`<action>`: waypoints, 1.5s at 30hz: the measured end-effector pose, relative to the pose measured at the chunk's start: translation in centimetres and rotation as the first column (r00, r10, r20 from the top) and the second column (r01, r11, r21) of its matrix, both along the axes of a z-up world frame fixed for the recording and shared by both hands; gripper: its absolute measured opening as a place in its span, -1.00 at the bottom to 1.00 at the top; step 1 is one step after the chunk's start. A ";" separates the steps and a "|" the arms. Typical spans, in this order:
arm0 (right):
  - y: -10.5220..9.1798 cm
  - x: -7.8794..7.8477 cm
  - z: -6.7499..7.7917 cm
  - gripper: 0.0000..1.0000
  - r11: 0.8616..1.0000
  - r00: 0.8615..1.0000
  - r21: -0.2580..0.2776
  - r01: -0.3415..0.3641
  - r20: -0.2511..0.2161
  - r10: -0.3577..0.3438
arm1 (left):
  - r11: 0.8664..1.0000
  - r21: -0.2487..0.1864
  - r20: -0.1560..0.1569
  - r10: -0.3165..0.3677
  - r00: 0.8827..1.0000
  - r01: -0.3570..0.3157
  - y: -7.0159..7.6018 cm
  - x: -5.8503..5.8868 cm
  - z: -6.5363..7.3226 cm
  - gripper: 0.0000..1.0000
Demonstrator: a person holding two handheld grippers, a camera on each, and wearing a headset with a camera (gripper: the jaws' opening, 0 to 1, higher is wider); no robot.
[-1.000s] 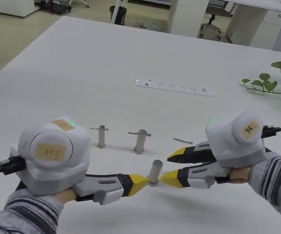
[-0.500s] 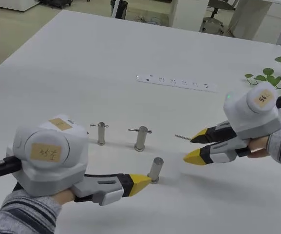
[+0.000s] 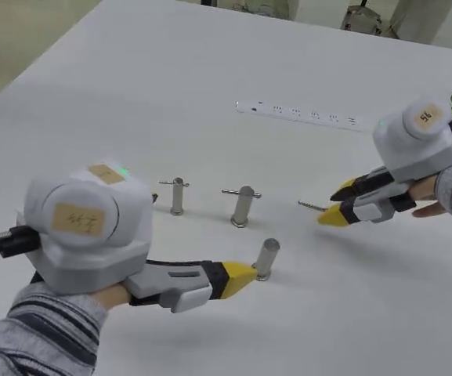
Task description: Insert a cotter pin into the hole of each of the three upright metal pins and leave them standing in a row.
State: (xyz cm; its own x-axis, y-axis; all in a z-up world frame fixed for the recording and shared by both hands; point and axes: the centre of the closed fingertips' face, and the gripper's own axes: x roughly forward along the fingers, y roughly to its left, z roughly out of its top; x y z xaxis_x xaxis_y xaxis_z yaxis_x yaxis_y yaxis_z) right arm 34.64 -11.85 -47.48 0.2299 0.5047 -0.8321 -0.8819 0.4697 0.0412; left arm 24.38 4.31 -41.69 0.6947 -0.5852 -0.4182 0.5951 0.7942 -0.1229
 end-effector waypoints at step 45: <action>-0.8 1.3 0.1 -1.00 0.952 0.966 -0.263 -0.157 0.159 0.203 | 1.000 0.025 -0.031 -0.001 1.000 0.002 0.4 -0.3 -0.6 0.70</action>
State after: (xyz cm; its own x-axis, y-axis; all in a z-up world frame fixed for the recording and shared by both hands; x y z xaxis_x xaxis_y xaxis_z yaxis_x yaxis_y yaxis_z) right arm 35.98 -12.68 -47.33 0.3133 0.3369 -0.8879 -0.9342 0.2775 -0.2243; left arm 24.03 4.68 -42.30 0.6802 -0.5757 -0.4539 0.5928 0.7961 -0.1214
